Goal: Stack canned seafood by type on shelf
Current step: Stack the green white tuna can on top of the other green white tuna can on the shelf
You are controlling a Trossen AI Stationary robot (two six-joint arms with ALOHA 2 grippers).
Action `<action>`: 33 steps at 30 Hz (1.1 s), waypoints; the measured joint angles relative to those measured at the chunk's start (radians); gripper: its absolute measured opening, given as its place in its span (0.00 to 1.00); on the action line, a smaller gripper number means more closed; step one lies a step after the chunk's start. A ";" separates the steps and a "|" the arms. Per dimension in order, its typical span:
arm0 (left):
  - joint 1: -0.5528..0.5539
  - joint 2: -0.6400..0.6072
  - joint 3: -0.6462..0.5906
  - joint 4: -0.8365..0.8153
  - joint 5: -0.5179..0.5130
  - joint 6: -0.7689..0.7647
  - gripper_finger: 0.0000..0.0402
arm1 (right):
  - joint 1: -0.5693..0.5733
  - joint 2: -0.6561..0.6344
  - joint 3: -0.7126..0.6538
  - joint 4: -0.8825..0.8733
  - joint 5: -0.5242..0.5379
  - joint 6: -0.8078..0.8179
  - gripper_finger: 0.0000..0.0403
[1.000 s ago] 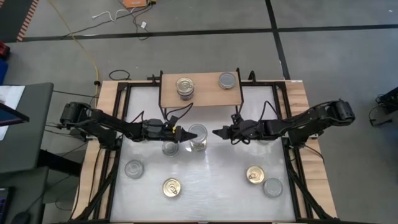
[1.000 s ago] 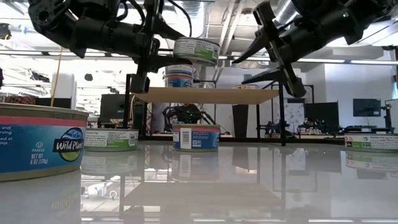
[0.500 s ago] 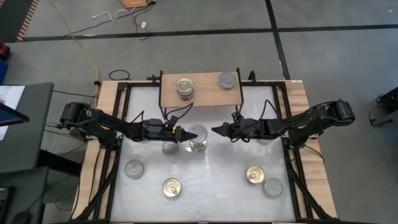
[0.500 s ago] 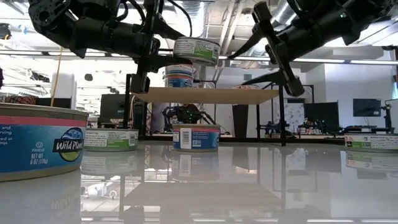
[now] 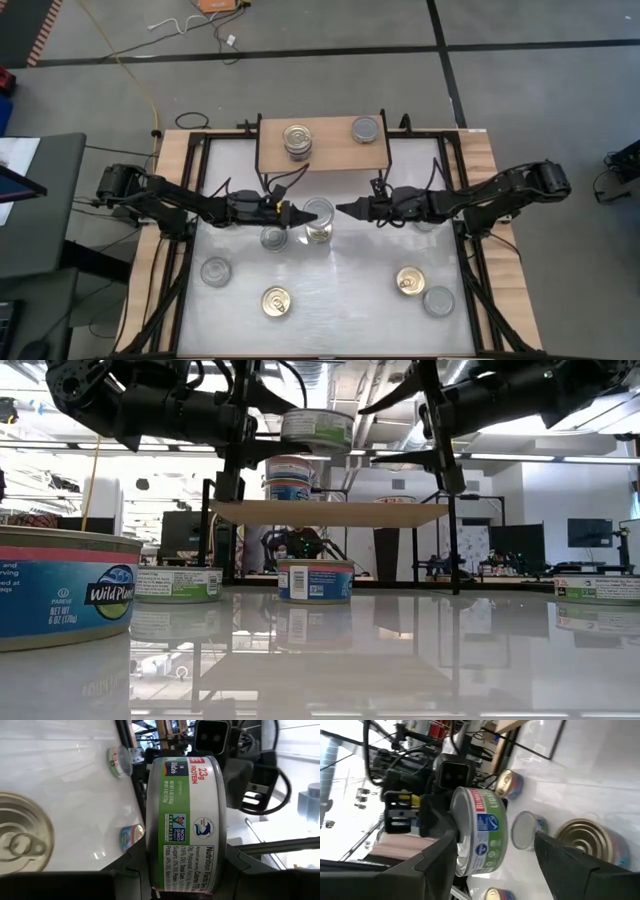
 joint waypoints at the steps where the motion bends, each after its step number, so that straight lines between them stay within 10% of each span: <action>1: 0.000 0.000 0.000 0.004 0.000 0.000 0.32 | 0.001 0.000 0.000 0.012 -0.001 -0.005 0.71; 24: 0.000 0.000 0.000 0.017 -0.008 -0.007 0.32 | 0.004 0.106 0.151 -0.092 -0.036 -0.082 0.70; 33: 0.000 0.000 0.000 0.021 -0.017 -0.008 0.38 | 0.004 0.106 0.150 -0.091 -0.036 -0.109 0.51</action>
